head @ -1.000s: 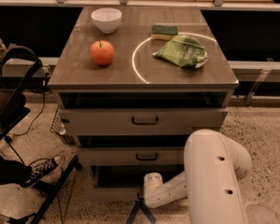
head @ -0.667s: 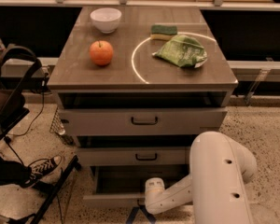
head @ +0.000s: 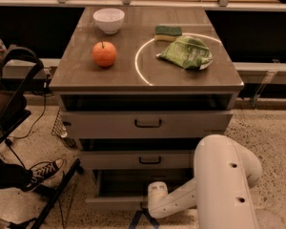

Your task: Open bottom drawer

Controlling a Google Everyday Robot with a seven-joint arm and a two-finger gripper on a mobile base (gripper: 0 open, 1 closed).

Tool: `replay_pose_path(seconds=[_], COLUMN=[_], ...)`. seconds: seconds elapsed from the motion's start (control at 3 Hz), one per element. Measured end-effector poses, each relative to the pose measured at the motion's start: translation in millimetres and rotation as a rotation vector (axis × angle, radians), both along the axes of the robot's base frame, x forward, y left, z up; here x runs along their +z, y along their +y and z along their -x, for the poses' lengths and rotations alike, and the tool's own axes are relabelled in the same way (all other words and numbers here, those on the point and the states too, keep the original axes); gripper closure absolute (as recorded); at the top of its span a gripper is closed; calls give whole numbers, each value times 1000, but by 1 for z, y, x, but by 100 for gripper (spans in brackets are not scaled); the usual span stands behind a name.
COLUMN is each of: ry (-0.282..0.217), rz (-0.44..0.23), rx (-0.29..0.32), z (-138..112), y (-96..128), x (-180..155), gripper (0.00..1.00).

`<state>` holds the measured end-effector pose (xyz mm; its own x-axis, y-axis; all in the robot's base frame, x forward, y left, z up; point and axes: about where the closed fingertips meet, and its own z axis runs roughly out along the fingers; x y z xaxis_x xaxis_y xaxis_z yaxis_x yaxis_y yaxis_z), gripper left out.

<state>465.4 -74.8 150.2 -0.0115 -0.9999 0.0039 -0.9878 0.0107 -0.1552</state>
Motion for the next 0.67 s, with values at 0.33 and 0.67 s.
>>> replay_pose_path(seconds=[0.33, 0.67], ry=[0, 5], rz=[0, -10], rx=[0, -1], z=[0, 9], y=[0, -6], x=[0, -3], gripper=[100, 100])
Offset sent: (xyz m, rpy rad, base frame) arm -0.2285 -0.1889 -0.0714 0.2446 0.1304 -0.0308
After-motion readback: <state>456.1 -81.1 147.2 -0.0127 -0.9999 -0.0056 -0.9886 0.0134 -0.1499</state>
